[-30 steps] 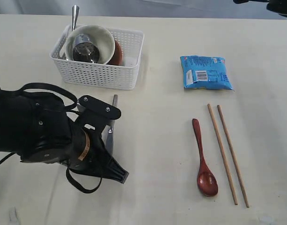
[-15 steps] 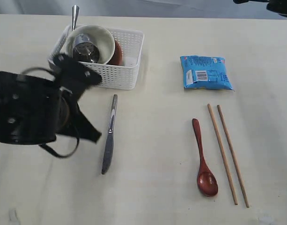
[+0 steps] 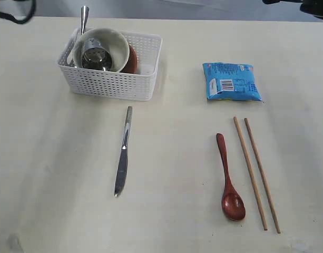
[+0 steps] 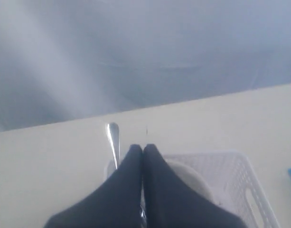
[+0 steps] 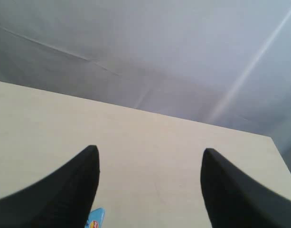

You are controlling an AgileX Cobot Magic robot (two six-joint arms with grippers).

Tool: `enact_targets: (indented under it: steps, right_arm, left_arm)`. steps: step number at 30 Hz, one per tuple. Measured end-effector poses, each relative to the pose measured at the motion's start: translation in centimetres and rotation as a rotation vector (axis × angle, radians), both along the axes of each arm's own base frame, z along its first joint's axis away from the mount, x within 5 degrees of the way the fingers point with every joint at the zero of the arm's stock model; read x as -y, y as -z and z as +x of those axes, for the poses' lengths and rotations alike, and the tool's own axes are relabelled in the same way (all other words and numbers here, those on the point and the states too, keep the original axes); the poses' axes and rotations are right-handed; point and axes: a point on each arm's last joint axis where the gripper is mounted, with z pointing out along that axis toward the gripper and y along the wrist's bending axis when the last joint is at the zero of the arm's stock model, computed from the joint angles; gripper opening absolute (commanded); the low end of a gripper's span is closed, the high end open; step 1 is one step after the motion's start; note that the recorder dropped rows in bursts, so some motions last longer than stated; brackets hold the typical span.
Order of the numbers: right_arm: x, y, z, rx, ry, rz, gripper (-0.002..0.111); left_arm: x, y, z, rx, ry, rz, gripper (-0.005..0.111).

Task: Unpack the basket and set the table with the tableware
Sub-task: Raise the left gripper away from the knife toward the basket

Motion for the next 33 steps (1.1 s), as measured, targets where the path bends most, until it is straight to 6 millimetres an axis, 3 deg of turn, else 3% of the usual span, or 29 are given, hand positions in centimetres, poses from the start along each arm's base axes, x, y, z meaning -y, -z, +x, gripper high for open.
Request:
enact_targets:
  steps: [3,7,9,13,15,19,24,29,33]
  right_arm:
    - [0.0,0.0,0.0,0.001,-0.001,-0.001,0.059]
    - [-0.1,0.0,0.0,0.000,-0.012,0.003,0.059]
    - [-0.2,0.0,0.0,0.000,-0.023,0.008,0.059]
    - [-0.3,0.0,0.1,0.000,-0.032,0.012,0.059]
    - [-0.3,0.0,0.1,0.000,-0.032,0.012,0.059]
    - [-0.3,0.0,0.1,0.000,-0.032,0.012,0.059]
    - [-0.3,0.0,0.1,0.001,-0.033,0.010,0.059]
    - [-0.3,0.0,0.1,0.001,-0.037,0.012,0.059]
    - [-0.6,0.0,0.1,0.000,-0.061,0.022,0.059]
  left_arm:
    - [-3.1,0.2,1.8,0.018,0.005,-0.089,0.000]
    - [-4.7,1.7,4.0,-0.007,0.022,-0.143,0.006]
    - [-4.9,2.5,5.2,-0.029,0.015,-0.139,0.013]
    - [-4.8,3.9,7.7,-0.059,0.024,-0.123,0.041]
    - [-4.7,4.4,8.8,-0.066,0.025,-0.118,0.048]
    - [-5.1,4.6,10.5,-0.065,-0.014,-0.096,0.048]
    - [-6.3,5.2,11.7,-0.085,-0.095,0.061,0.047]
    - [-8.5,5.0,11.6,-0.172,-0.294,0.227,0.047]
    - [-9.0,4.2,11.2,-0.322,-0.338,0.233,0.047]
